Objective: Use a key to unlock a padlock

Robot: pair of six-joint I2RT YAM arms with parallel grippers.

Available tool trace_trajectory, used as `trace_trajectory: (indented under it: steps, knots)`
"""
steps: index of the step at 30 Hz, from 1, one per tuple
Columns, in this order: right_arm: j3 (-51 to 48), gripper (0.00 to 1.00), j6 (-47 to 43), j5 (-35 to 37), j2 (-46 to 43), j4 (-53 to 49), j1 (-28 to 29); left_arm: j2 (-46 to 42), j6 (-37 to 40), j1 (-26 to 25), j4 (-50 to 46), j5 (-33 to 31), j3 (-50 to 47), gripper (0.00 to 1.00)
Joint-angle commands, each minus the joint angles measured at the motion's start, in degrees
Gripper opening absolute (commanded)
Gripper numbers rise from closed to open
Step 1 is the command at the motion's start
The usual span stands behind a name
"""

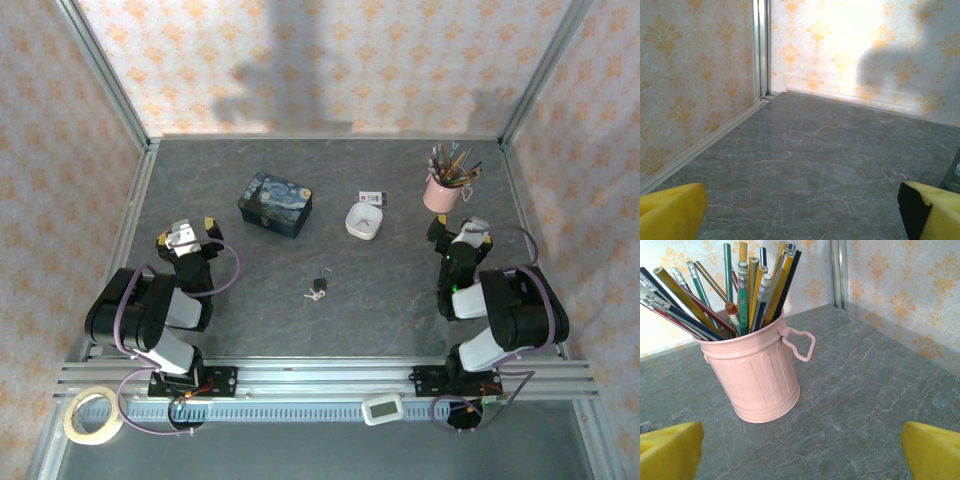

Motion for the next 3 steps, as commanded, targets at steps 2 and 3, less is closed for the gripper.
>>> trace_trajectory:
  steps: [2,3]
  knots:
    - [0.22,1.0,-0.03,0.04,-0.52,1.54,-0.23,-0.13,-0.77,0.3,-0.46,1.39,1.58,0.99]
    - [-0.06,1.0,0.05,-0.03,-0.6,1.94,-0.24,0.04,-0.65,0.33,-0.26,1.39,1.67,0.99]
